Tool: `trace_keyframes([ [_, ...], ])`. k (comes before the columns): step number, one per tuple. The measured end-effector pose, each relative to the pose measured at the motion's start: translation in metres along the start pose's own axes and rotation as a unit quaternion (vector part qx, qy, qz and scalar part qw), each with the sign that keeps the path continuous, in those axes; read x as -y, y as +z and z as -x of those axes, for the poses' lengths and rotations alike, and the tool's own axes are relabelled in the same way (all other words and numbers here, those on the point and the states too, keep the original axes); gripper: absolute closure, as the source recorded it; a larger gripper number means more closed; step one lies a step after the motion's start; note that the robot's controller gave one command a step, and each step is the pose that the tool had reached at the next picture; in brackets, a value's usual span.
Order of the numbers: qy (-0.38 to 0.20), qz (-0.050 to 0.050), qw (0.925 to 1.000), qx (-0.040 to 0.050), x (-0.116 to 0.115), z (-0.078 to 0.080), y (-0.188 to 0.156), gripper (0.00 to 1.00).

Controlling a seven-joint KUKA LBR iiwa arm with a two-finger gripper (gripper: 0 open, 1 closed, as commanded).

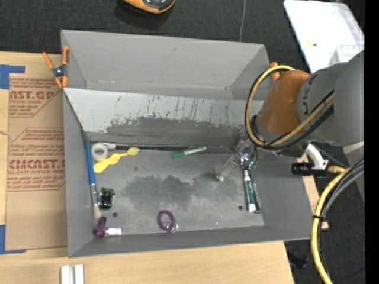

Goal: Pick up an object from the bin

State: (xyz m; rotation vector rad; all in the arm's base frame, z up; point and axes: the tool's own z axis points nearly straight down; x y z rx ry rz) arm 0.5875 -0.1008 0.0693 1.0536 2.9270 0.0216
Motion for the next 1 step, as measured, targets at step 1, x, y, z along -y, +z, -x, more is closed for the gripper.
trace_keyframes([
  [1,0.032,-0.001,0.9995,0.0002,0.0211,0.0163,-0.0006,0.0],
])
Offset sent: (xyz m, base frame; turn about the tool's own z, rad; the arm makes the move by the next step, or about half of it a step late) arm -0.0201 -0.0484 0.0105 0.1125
